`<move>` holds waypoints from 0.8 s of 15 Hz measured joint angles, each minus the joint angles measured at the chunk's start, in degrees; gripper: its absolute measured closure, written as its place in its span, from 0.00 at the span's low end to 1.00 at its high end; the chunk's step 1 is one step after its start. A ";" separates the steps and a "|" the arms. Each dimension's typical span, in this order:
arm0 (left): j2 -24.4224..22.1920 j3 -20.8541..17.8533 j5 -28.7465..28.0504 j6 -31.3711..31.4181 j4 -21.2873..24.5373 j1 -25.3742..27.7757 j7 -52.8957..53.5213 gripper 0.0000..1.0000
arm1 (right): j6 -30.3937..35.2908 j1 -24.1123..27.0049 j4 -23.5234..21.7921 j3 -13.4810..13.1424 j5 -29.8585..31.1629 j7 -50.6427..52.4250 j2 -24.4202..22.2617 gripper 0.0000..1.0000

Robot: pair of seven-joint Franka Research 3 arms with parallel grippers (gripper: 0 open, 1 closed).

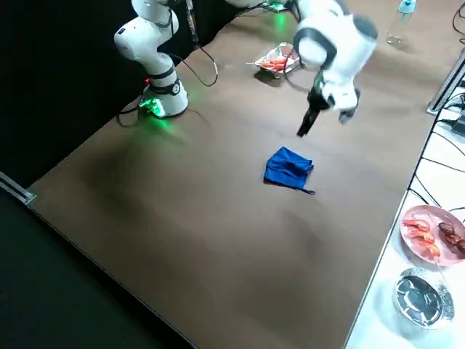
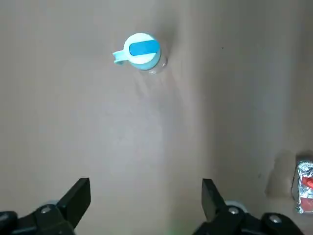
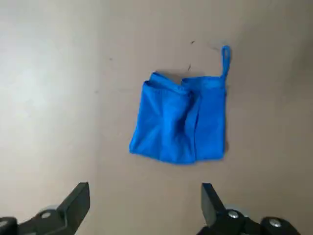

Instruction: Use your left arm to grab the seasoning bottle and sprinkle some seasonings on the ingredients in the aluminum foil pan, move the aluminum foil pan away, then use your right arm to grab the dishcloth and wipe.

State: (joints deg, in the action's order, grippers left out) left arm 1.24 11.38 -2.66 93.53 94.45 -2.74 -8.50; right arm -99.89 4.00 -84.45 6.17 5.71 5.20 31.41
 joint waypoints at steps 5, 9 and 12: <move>0.08 0.00 0.00 0.00 0.29 0.29 0.00 0.00 | 4.50 -0.15 -0.13 0.52 -0.01 0.00 -11.10 0.00; 0.11 -0.02 0.00 0.00 0.32 0.33 0.01 0.00 | 9.15 -0.10 -0.17 0.56 -2.46 -0.01 -17.38 0.00; 0.11 -0.04 0.00 0.00 0.30 0.41 0.00 0.00 | 13.88 -0.01 -0.20 0.57 -3.42 -0.05 -21.91 0.00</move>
State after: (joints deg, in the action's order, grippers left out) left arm 1.36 11.34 -2.66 93.53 94.75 -2.33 -8.50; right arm -86.01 3.99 -84.65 6.74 2.29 5.15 9.50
